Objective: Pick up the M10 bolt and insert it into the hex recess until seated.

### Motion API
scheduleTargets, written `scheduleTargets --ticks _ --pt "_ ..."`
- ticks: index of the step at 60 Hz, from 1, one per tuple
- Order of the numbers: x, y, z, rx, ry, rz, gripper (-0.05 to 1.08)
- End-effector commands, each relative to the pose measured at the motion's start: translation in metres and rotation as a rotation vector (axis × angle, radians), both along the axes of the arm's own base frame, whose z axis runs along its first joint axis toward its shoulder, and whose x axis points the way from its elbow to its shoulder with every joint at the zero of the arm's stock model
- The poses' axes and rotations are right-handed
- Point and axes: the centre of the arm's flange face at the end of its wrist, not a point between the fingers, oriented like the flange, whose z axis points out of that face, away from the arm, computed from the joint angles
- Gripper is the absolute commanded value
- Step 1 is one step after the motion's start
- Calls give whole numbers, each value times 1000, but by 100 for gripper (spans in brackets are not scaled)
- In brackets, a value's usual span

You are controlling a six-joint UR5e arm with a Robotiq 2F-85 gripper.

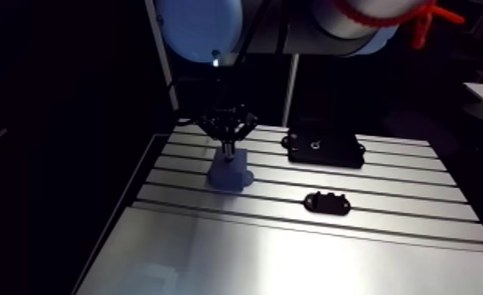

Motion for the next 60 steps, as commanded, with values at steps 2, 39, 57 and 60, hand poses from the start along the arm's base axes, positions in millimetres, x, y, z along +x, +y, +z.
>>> scheduleTargets --ticks 2,39,57,60 --pt "2 -2 0 -2 2 5 105" --pt "8 -7 -4 -8 40 44 106" --pt "10 -7 -6 -6 36 46 106" --pt "10 -7 -7 -4 35 46 106"
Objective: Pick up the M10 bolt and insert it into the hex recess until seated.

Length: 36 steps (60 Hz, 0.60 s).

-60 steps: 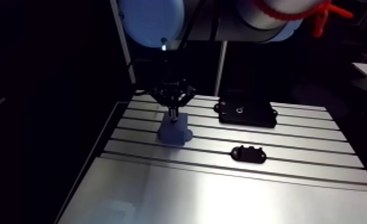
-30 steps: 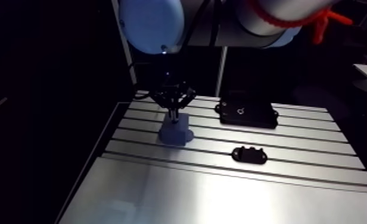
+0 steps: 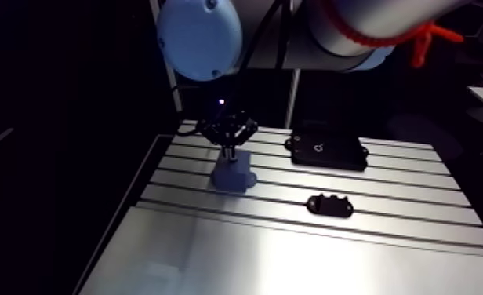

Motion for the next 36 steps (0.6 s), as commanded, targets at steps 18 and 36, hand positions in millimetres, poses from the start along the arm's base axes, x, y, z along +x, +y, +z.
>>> scheduleTargets --ticks 18,36 --pt "2 0 -4 5 -6 1 106" --pt "2 0 -7 5 -9 1 106"
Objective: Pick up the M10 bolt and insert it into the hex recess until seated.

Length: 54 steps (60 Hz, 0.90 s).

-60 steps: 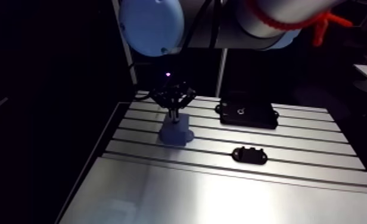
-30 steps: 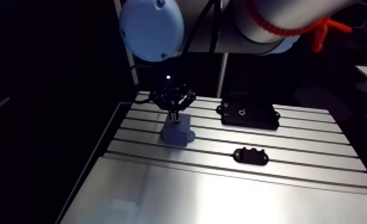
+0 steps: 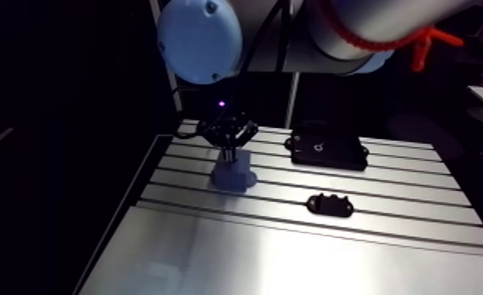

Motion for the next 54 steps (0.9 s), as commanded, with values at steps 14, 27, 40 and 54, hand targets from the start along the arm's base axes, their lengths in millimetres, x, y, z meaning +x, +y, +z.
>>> scheduleTargets --ticks 14,27,40,54 --pt "1 0 -4 1 -6 1 106" --pt "1 0 -4 1 -6 1 106" --pt "1 0 -4 1 -8 3 106" --pt "1 0 -6 1 -12 3 106"
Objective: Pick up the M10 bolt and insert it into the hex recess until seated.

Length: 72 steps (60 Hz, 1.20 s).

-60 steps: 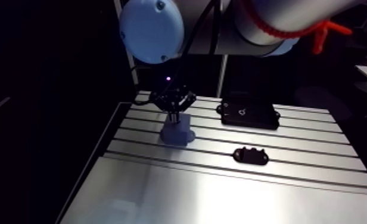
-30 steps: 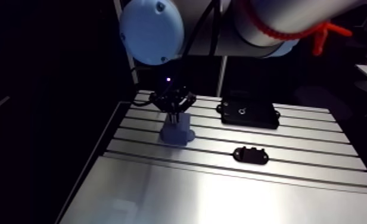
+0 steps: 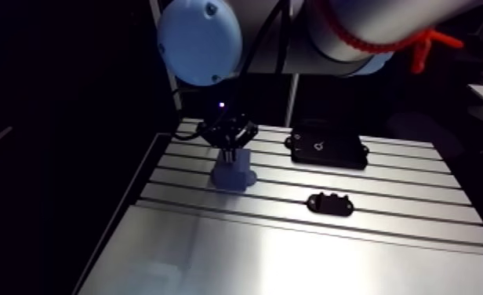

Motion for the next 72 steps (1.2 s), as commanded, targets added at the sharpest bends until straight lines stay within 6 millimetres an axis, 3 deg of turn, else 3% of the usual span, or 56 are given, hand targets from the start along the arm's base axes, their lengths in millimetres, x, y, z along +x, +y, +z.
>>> scheduleTargets --ticks 1,72 --pt "0 0 -2 0 -3 0 106" --pt "-1 1 -5 -1 -9 0 106"
